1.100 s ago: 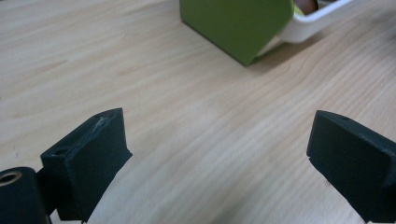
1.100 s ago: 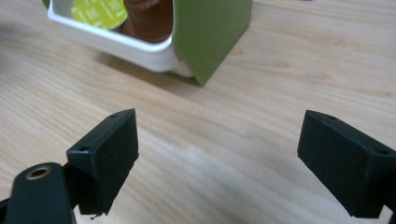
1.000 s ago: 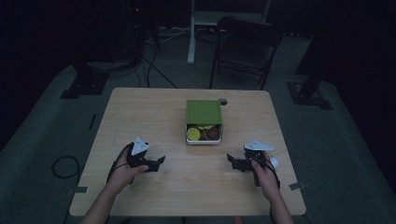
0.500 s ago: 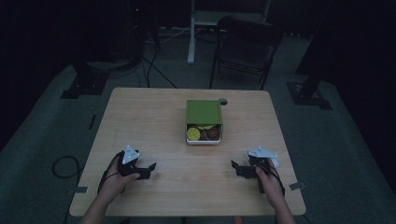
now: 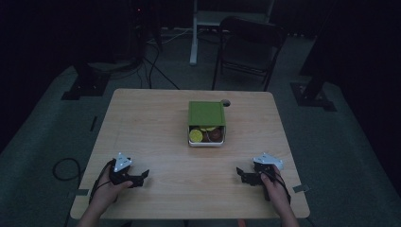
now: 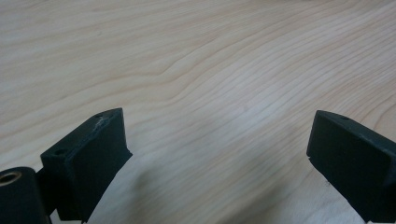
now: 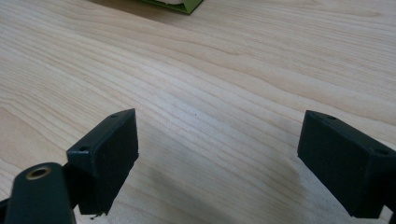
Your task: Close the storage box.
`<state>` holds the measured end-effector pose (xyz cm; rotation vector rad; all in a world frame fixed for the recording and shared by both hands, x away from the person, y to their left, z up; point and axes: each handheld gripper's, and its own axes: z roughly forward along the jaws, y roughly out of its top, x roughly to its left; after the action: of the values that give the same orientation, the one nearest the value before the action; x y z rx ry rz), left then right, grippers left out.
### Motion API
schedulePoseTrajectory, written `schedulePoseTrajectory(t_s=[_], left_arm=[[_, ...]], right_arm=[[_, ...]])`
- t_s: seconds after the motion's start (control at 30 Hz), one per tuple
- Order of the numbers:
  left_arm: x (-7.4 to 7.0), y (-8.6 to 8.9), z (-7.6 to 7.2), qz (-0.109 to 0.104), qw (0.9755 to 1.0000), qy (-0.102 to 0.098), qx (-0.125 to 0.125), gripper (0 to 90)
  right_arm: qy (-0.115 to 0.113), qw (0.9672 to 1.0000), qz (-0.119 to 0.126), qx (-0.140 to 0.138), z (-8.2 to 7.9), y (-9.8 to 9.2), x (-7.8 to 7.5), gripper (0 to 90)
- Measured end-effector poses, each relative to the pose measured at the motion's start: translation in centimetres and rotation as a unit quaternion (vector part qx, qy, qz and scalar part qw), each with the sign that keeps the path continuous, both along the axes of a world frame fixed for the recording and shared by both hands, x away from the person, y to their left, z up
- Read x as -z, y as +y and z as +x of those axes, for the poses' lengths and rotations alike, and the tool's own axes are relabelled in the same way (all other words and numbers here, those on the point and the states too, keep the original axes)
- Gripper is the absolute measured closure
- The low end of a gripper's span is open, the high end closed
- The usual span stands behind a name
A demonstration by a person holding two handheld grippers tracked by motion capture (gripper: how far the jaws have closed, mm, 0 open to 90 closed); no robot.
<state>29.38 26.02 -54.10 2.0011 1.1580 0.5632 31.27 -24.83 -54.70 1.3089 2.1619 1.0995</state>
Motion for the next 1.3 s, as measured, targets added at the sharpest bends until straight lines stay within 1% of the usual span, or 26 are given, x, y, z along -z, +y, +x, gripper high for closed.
schedulePoseTrajectory(t_s=[0.03, 0.1, 0.2, 0.3, 0.47, 0.53, 0.63, 0.7, 0.73, 0.83, 0.9, 1.0, 1.03, 1.1, 1.17, 1.27, 1.3], left_arm=[[0.0, 0.2, -0.1, 0.002, 1.0, 0.0, -0.005, 5.4], [0.0, 0.6, -0.5, -0.001, 0.9999, 0.004, -0.013, 5.4], [-0.1, 1.1, -1.0, 0.008, 0.9998, 0.01, -0.018, 5.4], [-0.1, 1.5, -1.4, 0.011, 0.9995, 0.01, -0.028, 5.4], [0.0, 2.2, -2.1, 0.015, 0.9986, 0.013, -0.049, 5.4], [-0.1, 2.6, -2.3, 0.02, 0.9979, 0.014, -0.06, 5.4], [0.0, 3.1, -2.7, 0.025, 0.9964, 0.018, -0.079, 5.4], [0.1, 3.4, -2.9, 0.02, 0.9955, 0.019, -0.091, 5.4], [0.1, 3.5, -3.0, 0.024, 0.995, 0.021, -0.095, 5.4], [0.2, 3.8, -3.2, 0.024, 0.9941, 0.022, -0.103, 5.4], [0.2, 4.0, -3.3, 0.025, 0.9931, 0.022, -0.113, 5.3], [0.3, 4.2, -3.4, 0.034, 0.9913, 0.026, -0.124, 5.4], [0.3, 4.3, -3.4, 0.034, 0.9907, 0.026, -0.13, 5.4], [0.4, 4.4, -3.4, 0.035, 0.9893, 0.03, -0.139, 5.4], [0.4, 4.5, -3.5, 0.035, 0.9885, 0.029, -0.144, 5.4], [0.5, 4.6, -3.4, 0.039, 0.9864, 0.04, -0.154, 5.4], [0.5, 4.6, -3.4, 0.04, 0.986, 0.041, -0.157, 5.4]], right_arm=[[0.0, 1.0, 0.001, 0.0, 0.0, 0.0, 0.0, 12.3], [0.001, 1.0, 0.0, 0.001, 0.0, -0.1, 0.0, 12.2], [0.001, 1.0, -0.002, 0.0, 0.0, 0.0, 0.0, 12.2], [0.002, 1.0, -0.006, -0.002, 0.0, 0.1, 0.1, 12.2], [0.011, 0.9998, -0.012, -0.007, 0.0, 0.2, 0.1, 12.2], [0.016, 0.9997, -0.016, -0.007, 0.1, 0.3, 0.2, 12.3], [0.021, 0.9995, -0.021, -0.008, 0.1, 0.3, 0.2, 12.3], [0.025, 0.9994, -0.024, -0.009, 0.2, 0.4, 0.2, 12.2], [0.027, 0.9992, -0.027, -0.011, 0.2, 0.4, 0.3, 12.2], [0.027, 0.9991, -0.031, -0.011, 0.2, 0.5, 0.3, 12.1], [0.027, 0.999, -0.033, -0.01, 0.2, 0.6, 0.3, 12.2], [0.024, 0.9985, -0.048, -0.013, 0.2, 0.8, 0.3, 11.9], [0.024, 0.9983, -0.051, -0.015, 0.1, 0.9, 0.3, 11.9], [0.024, 0.9983, -0.051, -0.016, 0.1, 0.8, 0.3, 11.9], [0.024, 0.9983, -0.051, -0.016, 0.1, 0.9, 0.3, 11.9], [0.024, 0.9983, -0.051, -0.015, 0.1, 0.8, 0.3, 11.8], [0.024, 0.9983, -0.051, -0.015, 0.1, 0.8, 0.3, 11.8]])
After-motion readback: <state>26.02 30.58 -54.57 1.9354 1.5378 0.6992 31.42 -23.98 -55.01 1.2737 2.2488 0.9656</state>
